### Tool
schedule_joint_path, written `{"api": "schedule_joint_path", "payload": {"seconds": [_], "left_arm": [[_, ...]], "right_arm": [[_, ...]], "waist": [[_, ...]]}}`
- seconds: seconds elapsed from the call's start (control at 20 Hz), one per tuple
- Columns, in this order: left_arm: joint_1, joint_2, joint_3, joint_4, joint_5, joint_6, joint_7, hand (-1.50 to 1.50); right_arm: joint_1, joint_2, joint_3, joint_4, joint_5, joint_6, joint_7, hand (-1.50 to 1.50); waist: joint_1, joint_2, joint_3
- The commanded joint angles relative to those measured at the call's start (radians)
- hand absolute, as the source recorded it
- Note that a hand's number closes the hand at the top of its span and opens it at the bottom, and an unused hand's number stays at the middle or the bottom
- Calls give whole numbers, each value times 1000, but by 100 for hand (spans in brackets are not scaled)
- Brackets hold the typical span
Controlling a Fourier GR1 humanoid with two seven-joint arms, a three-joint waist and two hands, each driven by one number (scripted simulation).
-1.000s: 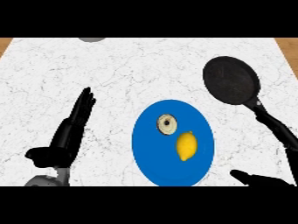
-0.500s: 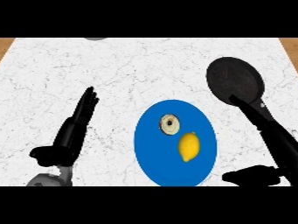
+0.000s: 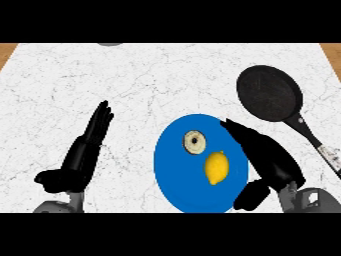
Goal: Pick the lemon from the plate and place it in the pan
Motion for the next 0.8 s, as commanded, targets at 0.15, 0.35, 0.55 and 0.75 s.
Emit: {"api": "schedule_joint_path", "payload": {"seconds": [0.15, 0.35, 0.55, 0.75], "left_arm": [[33, -26, 8, -19, -22, -7, 10, 0], [-16, -57, 8, -23, -55, -7, 65, 0], [8, -34, 70, 17, -41, -78, -12, 0], [40, -76, 38, -47, -73, -35, 29, 0]], "right_arm": [[-26, 120, 62, 74, 107, 77, 110, -150], [-51, 173, 13, 139, 123, 113, 69, -150], [32, 177, -3, 123, 189, 103, 19, -150], [76, 238, 22, 106, 254, 27, 25, -150]], "waist": [[-12, -2, 1], [-12, -2, 1], [-15, -2, 1], [-15, -2, 1]]}}
